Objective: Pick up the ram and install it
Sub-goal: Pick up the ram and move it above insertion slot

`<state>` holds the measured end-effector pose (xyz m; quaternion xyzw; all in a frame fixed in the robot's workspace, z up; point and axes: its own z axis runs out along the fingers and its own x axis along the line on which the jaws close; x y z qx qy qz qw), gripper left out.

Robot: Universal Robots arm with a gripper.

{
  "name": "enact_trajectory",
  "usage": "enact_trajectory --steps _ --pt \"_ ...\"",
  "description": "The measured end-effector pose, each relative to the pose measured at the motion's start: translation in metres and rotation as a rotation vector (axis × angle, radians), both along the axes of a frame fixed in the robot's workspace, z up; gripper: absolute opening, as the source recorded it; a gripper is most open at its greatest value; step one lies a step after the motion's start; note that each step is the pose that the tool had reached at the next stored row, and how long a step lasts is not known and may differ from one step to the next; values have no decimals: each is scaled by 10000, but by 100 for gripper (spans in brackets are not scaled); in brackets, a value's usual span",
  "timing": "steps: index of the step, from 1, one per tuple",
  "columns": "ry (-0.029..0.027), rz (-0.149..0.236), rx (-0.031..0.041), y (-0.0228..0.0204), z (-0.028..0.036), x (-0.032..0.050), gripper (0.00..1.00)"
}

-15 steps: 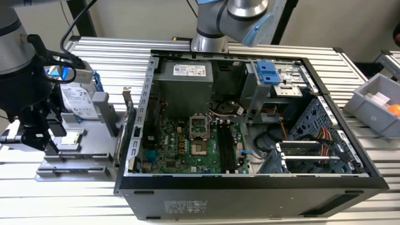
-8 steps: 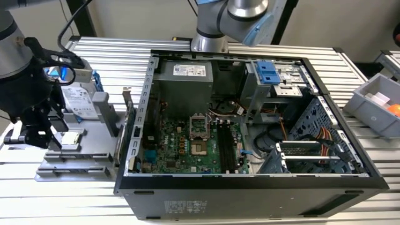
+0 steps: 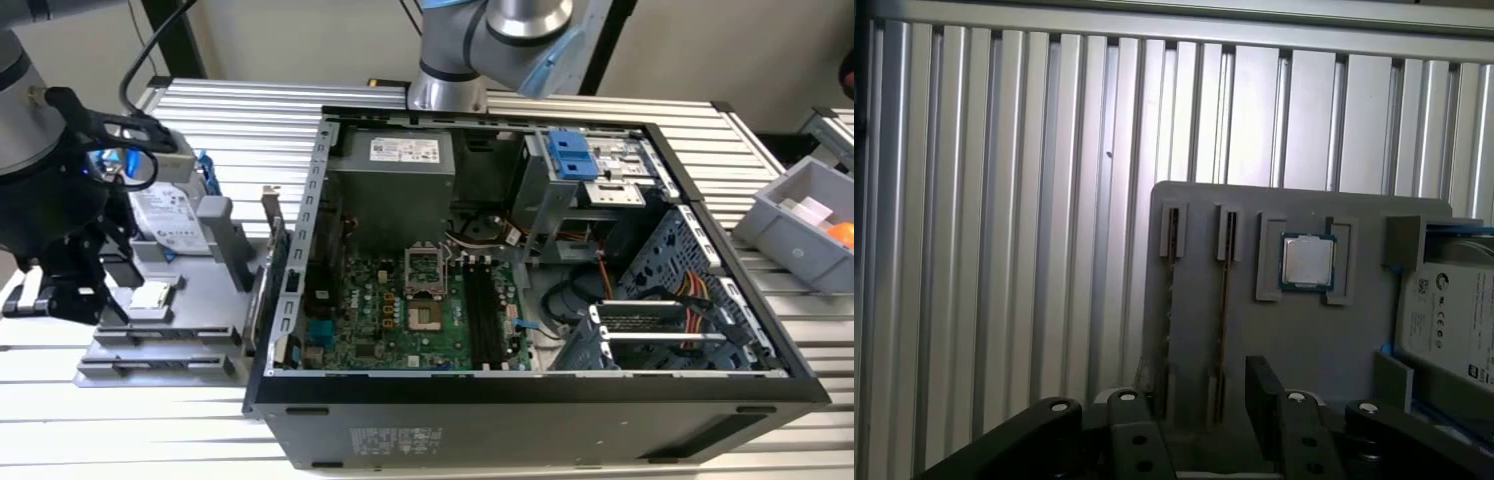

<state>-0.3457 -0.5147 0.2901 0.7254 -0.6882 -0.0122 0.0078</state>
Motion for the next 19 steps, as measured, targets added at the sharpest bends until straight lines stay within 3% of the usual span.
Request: enact_trajectory --steps 9,19 --pt "35 -1 0 -76 -29 0 100" --pt "34 0 2 -87 -105 0 100"
